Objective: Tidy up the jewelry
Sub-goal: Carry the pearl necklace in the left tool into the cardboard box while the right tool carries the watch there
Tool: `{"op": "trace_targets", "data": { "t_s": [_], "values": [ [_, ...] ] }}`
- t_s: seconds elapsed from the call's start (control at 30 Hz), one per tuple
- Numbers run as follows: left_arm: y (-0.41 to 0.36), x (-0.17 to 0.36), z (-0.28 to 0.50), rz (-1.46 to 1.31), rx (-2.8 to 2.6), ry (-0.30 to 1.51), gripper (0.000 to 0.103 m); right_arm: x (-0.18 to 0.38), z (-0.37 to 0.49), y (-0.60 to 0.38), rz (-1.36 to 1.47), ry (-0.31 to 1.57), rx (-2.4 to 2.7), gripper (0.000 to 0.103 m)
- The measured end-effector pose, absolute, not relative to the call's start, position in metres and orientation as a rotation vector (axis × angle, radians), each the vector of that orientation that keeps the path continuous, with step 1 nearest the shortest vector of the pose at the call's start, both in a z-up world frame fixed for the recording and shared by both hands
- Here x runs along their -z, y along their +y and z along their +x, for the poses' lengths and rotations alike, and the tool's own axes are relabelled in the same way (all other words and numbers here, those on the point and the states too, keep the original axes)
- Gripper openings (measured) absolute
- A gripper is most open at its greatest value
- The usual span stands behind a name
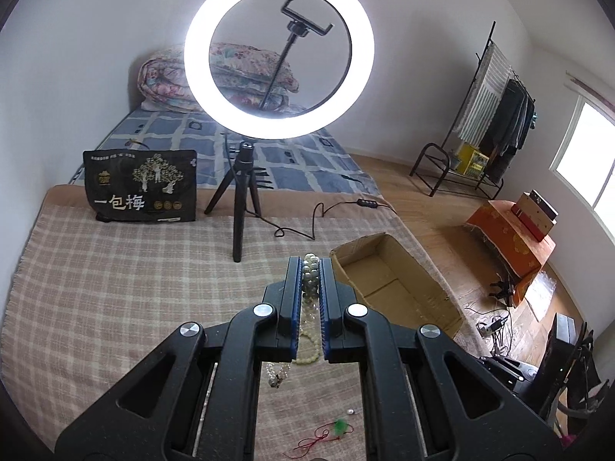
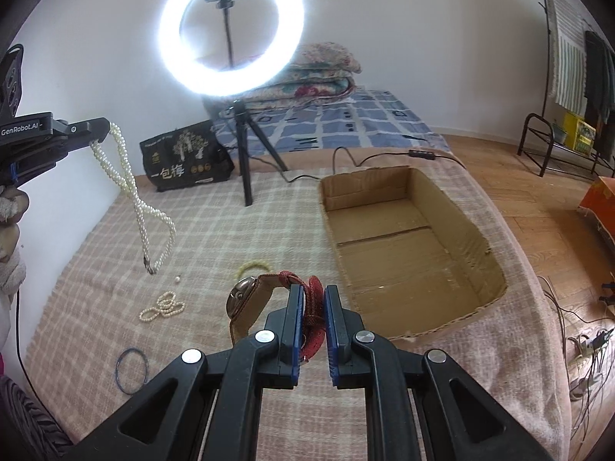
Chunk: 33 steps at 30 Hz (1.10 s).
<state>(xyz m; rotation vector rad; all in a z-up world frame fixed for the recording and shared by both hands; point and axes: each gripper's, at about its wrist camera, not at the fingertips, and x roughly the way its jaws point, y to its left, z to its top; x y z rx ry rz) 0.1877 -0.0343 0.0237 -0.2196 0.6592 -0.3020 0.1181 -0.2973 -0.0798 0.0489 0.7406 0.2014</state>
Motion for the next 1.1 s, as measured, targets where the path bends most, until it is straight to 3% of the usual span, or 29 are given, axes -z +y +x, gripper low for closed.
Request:
{"op": "trace_targets", "data": {
  "t_s": [0.63,1.1],
  "values": [
    [-0.154,-0.047,0.264,-0.181,0.437,0.677,0.006,0.068,0.150,-0.359,0.176,0.749,-0.122,0.009],
    [-0.214,-0.004,0.313,-0.132,0.461,0.766,0.006,0.096,0.171,-0.381,0.221,0.820,-0.049,0.009]
  ]
}}
